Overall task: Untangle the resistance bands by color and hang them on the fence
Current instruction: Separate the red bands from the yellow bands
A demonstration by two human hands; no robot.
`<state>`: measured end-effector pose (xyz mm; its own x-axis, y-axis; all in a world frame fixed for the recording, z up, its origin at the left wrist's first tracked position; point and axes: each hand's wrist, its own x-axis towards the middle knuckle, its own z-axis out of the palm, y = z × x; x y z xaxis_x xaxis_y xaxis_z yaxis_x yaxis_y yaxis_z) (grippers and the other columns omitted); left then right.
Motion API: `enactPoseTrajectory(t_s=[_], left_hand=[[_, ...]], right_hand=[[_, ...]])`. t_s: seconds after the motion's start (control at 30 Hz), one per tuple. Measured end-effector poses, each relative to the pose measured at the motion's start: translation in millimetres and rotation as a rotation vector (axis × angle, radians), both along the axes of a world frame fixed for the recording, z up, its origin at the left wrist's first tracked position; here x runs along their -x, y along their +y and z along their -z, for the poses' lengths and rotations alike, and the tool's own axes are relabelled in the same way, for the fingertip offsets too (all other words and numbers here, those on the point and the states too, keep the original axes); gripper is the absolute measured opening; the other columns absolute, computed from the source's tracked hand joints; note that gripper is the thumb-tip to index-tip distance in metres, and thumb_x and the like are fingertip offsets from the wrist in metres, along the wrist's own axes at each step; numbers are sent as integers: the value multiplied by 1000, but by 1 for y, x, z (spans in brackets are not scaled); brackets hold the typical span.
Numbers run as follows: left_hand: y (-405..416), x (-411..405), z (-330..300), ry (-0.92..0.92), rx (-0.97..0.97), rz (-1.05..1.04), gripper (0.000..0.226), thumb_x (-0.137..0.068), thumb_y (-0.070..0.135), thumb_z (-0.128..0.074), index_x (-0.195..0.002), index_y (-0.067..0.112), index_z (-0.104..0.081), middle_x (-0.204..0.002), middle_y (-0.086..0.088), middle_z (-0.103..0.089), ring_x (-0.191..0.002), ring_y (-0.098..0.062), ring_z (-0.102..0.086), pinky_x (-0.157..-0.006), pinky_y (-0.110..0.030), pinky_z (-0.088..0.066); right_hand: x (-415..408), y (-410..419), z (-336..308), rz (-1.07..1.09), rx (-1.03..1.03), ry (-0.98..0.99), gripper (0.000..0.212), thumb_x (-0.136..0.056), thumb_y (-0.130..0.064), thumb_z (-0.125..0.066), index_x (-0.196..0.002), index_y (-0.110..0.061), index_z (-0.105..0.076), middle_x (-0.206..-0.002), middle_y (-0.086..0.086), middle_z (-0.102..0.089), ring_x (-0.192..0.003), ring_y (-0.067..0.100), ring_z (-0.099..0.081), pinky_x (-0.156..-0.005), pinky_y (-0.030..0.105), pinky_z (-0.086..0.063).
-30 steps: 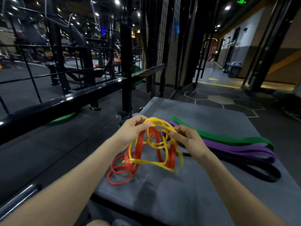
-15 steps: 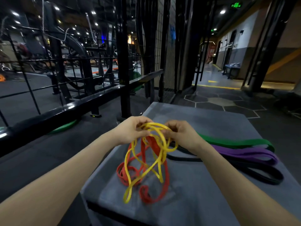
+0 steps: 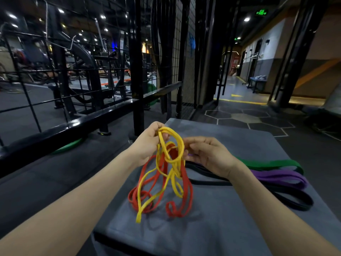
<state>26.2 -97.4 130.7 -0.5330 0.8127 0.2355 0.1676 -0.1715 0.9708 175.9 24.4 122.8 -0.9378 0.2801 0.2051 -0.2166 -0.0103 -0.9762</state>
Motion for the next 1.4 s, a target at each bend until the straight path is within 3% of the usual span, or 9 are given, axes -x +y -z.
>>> enactPoseTrajectory(t_s=[0.13,0.23,0.43,0.6,0.97,1.07,1.17,1.3,1.4], left_hand=[[1,-5,-2,-140,-55,124,23,-96,0,-41,-82,16,-49,-74,-3,-53,-66,-17,-49,-55,-28,-48],[1,-9,-3,-180,-56,120,21,-94,-3,-42,-84,14,-49,-75,-5,-55,-76,-22,-52,-55,-26,-51],[-10,3,-1,-138,-18,-53,30,-93,-7,-36,-84,15,-53,-72,-3,-56,-61,-14,-50,-53,-22,-45],[-29,17,12,-77,35,-156,28,-92,-6,-43,-81,16,-57,-74,-2,-56,-69,-12,-51,-63,-19,-42],[-48,26,46,-263,379,-284,30,-87,-11,-48,-107,10,-45,-81,-9,-55,-66,-15,-56,-48,-19,-51],[-52,11,49,-532,353,-295,10,-94,10,-49,-97,2,-52,-84,-12,-56,-69,-18,-62,-63,-27,-54],[-51,-7,56,-603,392,-104,49,-86,48,-55,-103,2,-55,-99,-12,-59,-88,-21,-60,-80,-31,-52],[-37,-43,81,-400,482,52,41,-73,19,-77,-104,10,-52,-89,-10,-65,-65,-17,-65,-64,-30,-55],[-27,-40,103,-477,420,-64,47,-71,-7,-73,-102,9,-43,-81,-10,-64,-56,-18,-62,-61,-33,-53]], right_hand=[[8,5,7,253,-487,-94,35,-84,4,-60,-114,-14,-61,-112,5,-65,-100,23,-62,-94,37,-49],[16,-4,22,171,-625,-169,47,-77,-12,-72,-117,-31,-55,-117,-2,-61,-114,25,-55,-99,45,-46],[26,-15,17,348,-856,-101,5,-87,-24,-64,-85,-26,-59,-75,-15,-55,-71,4,-54,-69,22,-46],[22,-16,11,481,-694,-115,20,-93,-14,-51,-74,-15,-52,-59,-5,-46,-52,6,-37,-49,18,-32],[29,-12,23,652,-652,-210,29,-92,-12,-50,-63,-13,-47,-59,7,-52,-57,22,-49,-61,39,-40],[29,-10,28,732,-609,-224,26,-91,-10,-50,-64,-11,-51,-62,7,-58,-63,28,-57,-63,38,-46],[32,-15,36,731,-477,-233,30,-90,-10,-49,-61,-16,-50,-63,8,-61,-68,35,-62,-68,47,-53],[34,-26,40,687,-327,-212,25,-85,-14,-46,-61,-12,-53,-67,14,-59,-65,38,-59,-71,59,-53],[25,-21,37,674,-253,-205,24,-93,-7,-44,-71,-7,-53,-66,11,-57,-53,23,-58,-68,51,-55]])
